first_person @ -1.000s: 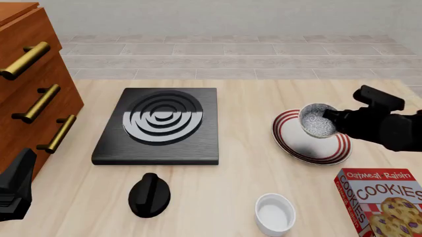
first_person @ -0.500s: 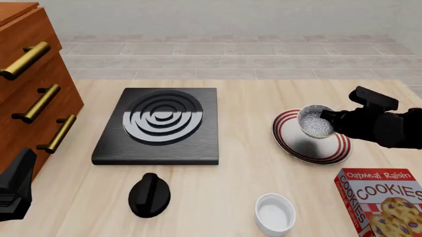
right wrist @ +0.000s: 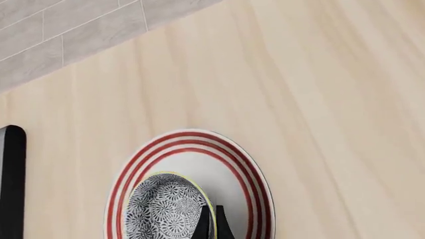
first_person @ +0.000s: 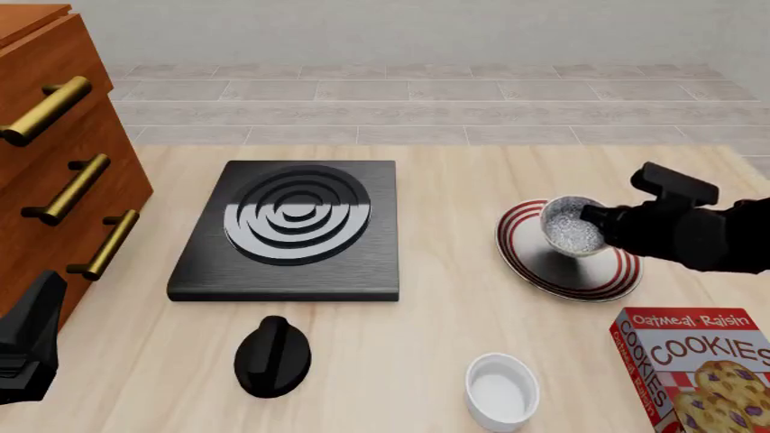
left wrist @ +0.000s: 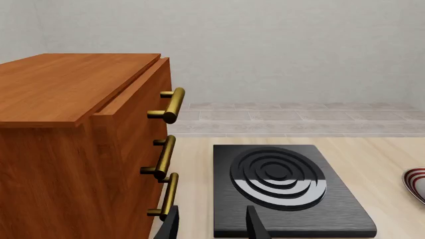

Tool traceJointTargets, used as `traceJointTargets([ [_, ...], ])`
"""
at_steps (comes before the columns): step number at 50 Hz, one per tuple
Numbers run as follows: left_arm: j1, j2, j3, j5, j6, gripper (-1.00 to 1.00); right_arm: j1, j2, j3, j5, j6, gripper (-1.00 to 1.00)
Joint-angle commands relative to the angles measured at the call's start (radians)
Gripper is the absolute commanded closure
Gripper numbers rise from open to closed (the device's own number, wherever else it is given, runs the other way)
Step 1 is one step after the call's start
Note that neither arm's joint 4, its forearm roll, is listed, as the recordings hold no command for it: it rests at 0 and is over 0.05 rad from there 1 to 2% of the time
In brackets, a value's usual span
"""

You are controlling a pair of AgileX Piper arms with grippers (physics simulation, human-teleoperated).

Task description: Pick the akita bowl on the cookies box and place it on the plate.

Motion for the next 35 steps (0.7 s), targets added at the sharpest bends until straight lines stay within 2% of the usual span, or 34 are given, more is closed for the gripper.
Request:
traceJointTargets([
  [1,0.000,0.000,0.000,0.000,0.000,-1.00,0.000,0.008,-0.002,-0.011,0.000,1.00],
  [35,0.000,0.000,0.000,0.000,0.000,-1.00,0.004,0.031,0.001,-0.036,0.006,1.00],
])
